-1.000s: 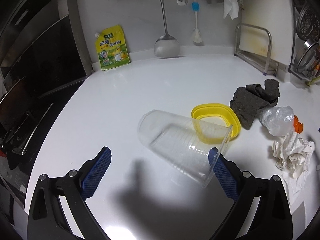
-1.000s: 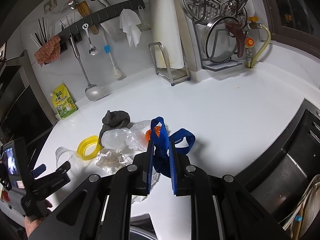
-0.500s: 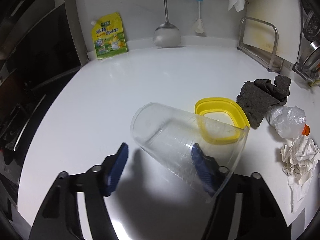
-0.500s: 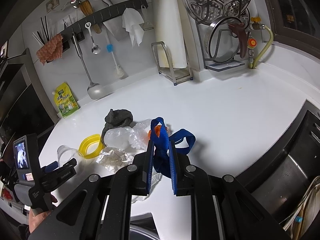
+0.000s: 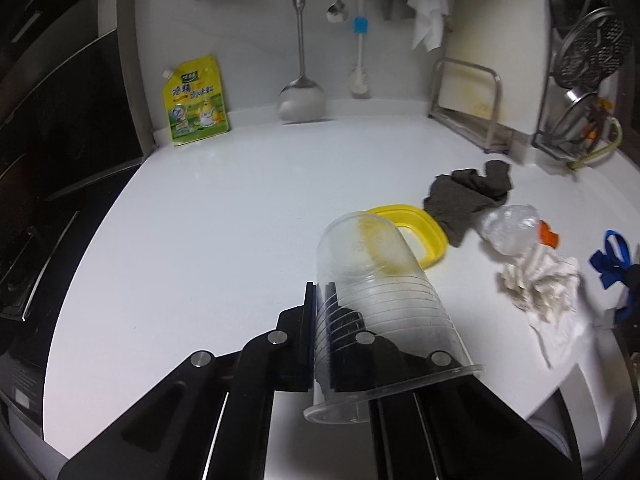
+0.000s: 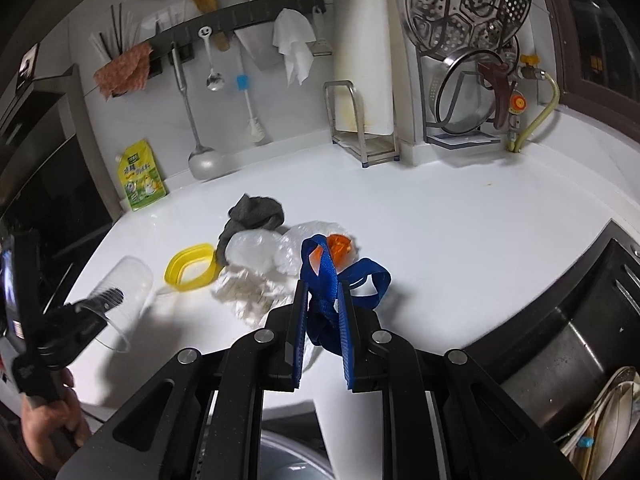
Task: Collect trash
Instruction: 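Carry the cup in the left tool over the bin while the right carries the strap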
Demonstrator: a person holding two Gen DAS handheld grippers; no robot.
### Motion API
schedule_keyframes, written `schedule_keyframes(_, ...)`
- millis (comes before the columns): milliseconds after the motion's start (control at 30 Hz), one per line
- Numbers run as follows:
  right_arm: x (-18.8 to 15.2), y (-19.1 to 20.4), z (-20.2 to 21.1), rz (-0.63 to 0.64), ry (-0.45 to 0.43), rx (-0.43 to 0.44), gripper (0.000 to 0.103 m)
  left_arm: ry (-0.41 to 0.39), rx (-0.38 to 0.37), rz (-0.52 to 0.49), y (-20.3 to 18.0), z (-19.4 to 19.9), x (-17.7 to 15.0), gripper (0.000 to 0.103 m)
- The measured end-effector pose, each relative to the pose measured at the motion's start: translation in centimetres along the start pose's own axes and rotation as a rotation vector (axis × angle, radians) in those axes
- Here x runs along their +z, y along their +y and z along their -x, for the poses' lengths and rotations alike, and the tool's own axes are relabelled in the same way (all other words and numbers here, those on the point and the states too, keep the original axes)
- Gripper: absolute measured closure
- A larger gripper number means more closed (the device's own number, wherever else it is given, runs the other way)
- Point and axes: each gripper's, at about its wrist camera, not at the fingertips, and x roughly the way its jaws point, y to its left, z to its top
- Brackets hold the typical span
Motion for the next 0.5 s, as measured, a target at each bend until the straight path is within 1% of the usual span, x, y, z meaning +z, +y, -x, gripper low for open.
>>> schedule_keyframes(167,-1.8,0.6,2.6,-0.024,-0.013,-0.010,0.088,-0.012,-0.065,0.002,0.7,2.6,-0.7,0.098)
schedule_keyframes(300,-3.7,0.9,4.7,-0.052,-0.010,-0.027,0.088,-0.028,-0.114,-0.035,0.4,4.9,-2.1,0.098)
schedule_keyframes(400,-5.1,1.1,6.3,-0.073,-0.010,-0.045,0.088,-0.020,-0.156,-0.055,0.1,6.1,-3.2,0.098)
schedule_keyframes(500,-6.4,1.6,7.9,-0.084,-0.009,-0.060,0.088,-0.030,-0.178,-0.085,-0.3,7.5,-4.4,0.098)
